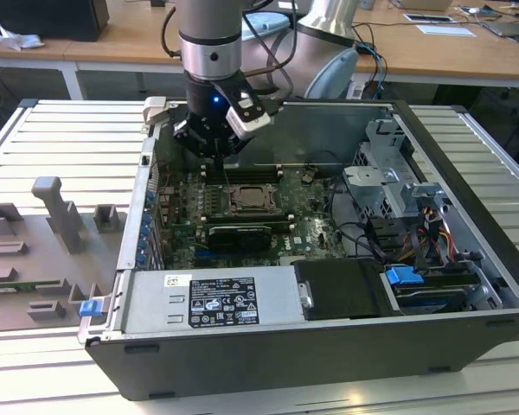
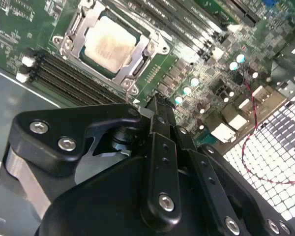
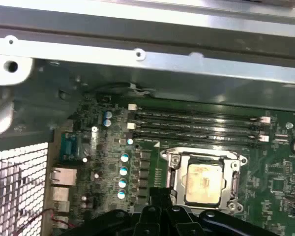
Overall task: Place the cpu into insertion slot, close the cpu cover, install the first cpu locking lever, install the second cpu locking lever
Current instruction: 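Install the first cpu locking lever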
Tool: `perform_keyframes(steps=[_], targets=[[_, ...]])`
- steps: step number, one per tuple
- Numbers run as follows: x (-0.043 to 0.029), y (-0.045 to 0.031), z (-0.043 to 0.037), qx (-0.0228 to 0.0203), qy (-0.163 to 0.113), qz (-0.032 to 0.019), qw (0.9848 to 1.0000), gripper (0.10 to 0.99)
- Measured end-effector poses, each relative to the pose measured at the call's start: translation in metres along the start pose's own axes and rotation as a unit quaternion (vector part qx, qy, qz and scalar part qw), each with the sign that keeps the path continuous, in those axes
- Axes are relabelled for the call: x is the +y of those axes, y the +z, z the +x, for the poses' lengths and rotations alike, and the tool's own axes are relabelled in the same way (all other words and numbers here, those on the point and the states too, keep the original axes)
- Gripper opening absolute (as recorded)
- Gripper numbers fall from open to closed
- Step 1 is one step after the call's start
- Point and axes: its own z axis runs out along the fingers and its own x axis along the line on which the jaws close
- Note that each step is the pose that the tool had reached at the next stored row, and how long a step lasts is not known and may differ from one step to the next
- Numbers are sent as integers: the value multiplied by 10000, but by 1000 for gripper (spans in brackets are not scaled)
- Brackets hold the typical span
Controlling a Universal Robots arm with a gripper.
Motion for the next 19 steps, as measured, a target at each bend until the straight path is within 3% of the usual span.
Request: perform_keyframes(steps=[1,12,16,19], targets=[[51,3,30,0,0,-1,10000,106],[249,32,45,-1,1,-5,10000,106],[281,48,40,-1,2,-5,10000,106],[284,58,-9,0,3,-5,10000,106]])
